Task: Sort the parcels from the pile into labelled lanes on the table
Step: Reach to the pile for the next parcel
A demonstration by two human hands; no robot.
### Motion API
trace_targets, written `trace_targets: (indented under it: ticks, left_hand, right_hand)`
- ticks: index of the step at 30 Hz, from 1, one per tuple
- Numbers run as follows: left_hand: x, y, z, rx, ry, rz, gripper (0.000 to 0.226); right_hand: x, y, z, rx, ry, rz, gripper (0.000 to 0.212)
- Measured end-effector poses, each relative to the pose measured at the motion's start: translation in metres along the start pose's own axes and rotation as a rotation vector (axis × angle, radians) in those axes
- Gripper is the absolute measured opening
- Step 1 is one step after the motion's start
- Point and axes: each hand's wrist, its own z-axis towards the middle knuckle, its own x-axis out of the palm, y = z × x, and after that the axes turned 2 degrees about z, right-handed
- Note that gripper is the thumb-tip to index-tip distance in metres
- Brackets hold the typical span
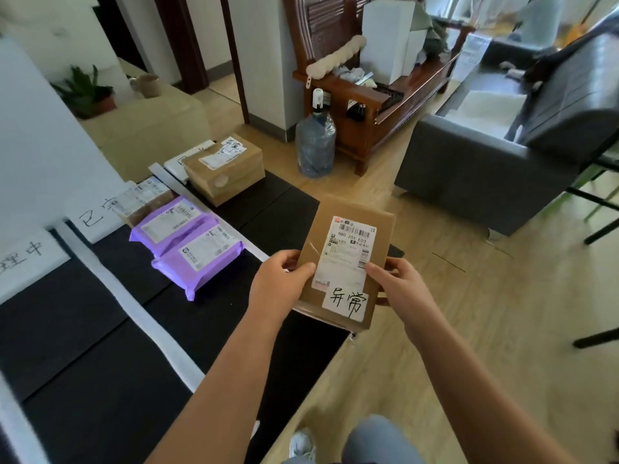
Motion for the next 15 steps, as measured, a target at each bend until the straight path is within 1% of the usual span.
trace_targets:
  ticks: [4, 7, 10, 15]
  left_hand:
    - [0.004, -0.004, 0.042, -0.080, -0.048, -0.031, 0.041]
    - [0.010, -0.004, 0.073, -0.123, -0.093, -0.035, 0.041]
    - [0.017, -0.002, 0.106, -0.165, -0.127, -0.029, 0.046]
    - [0.024, -0.001, 0.160, -0.303, -0.189, -0.013, 0.054]
  right_hand:
    - [0.009, 0.014, 0.053, 0.048, 0.045, -0.065, 0.041]
    - [0.020, 0.023, 0.099, 0.060, 0.083, -0.129, 0.043]
    - [0.032, 0.031, 0.151, 0.077, 0.182, -0.233, 0.044]
    - [0.048, 0.040, 0.220, 0.029, 0.341, -0.416, 0.045]
